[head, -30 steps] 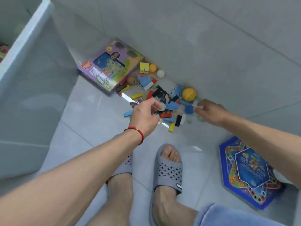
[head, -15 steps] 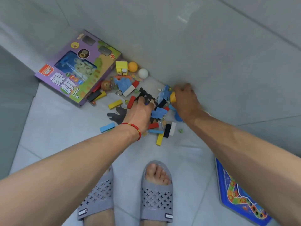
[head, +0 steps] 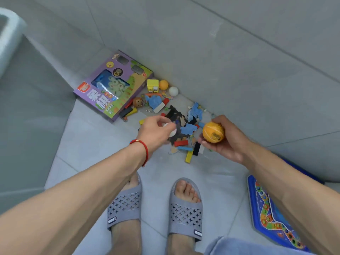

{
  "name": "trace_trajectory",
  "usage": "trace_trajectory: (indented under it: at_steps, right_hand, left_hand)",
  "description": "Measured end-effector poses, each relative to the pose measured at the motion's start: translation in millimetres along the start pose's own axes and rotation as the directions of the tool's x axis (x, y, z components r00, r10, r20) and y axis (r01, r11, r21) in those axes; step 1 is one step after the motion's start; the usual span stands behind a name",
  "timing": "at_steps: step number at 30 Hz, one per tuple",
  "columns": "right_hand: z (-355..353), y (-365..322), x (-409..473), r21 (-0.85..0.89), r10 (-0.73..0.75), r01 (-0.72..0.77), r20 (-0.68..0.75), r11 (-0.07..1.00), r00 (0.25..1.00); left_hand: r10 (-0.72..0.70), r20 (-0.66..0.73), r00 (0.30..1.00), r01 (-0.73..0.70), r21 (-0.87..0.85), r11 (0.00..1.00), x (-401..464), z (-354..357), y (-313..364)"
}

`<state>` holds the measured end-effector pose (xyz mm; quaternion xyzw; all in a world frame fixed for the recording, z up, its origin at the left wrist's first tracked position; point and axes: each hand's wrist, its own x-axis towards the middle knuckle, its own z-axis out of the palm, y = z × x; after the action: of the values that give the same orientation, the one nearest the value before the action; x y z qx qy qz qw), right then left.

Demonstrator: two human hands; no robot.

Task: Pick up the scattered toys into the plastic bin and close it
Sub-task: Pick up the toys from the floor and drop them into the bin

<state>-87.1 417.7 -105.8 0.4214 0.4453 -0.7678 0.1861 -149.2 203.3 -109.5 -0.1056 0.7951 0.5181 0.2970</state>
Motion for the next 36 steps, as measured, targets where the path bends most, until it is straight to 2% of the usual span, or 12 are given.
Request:
trace_trajectory:
  at_steps: [2,6,9,12,16,19,22,25,28,31,33,36]
  right_hand:
    - [33,-7,-21,-0.124,0.043,-0.03,0.102,0.992,0.994]
    - [139,-21,-72,-0.352,0.11,0.002,0.297,0.936,0.949]
    - [234,-20,-120,-0.461,0.128,0.129,0.486,0.878,0.865]
    - [327,-5,-165,-0.567,0.065,0.345,0.58,0.748,0.812]
    - [420,28,-207,-0.491,0.024,0.39,0.645,0.779,0.764]
    - [444,45,-217,-0.532,-0.065,0.494,0.632,0.688,0.772]
    - [419,40,-215,-0.658,-0.05,0.582,0.641,0.477,0.766]
    - [355,8,-203,-0.779,0.005,0.593,0.607,0.203,0.795]
    - [264,-40,-187,-0.879,-0.001,0.468,0.47,-0.095,0.883]
    - [159,-76,-167,-0.927,-0.178,0.211,0.275,-0.31,0.945]
    - [92,-82,-153,-0.922,-0.303,0.02,0.148,-0.387,0.941]
    - [6,-67,-123,-0.93,-0.355,-0.151,-0.024,-0.335,0.935]
  left_hand:
    - [-0.114,0.02,0.993,0.115,-0.297,0.948,-36,-37,9]
    - [-0.063,-0.218,0.974,-0.043,-0.449,0.893,-107,-136,10]
    - [-0.032,-0.452,0.891,-0.214,-0.484,0.849,-153,-217,5]
    - [-0.112,-0.611,0.783,-0.305,-0.536,0.787,-191,-287,3]
    - [-0.238,-0.68,0.694,-0.373,-0.621,0.689,-229,-345,1]
    - [-0.159,-0.715,0.68,-0.382,-0.531,0.756,-244,-355,2]
    - [-0.038,-0.714,0.699,-0.358,-0.396,0.845,-248,-335,20]
    - [0.075,-0.617,0.784,-0.365,-0.36,0.859,-243,-292,43]
    - [0.138,-0.432,0.891,-0.319,-0.383,0.867,-223,-237,58]
    - [0.157,-0.211,0.965,-0.221,-0.329,0.918,-195,-180,64]
    - [0.131,-0.031,0.991,-0.134,-0.226,0.965,-175,-147,61]
    - [0.098,0.106,0.99,-0.092,-0.056,0.994,-143,-108,51]
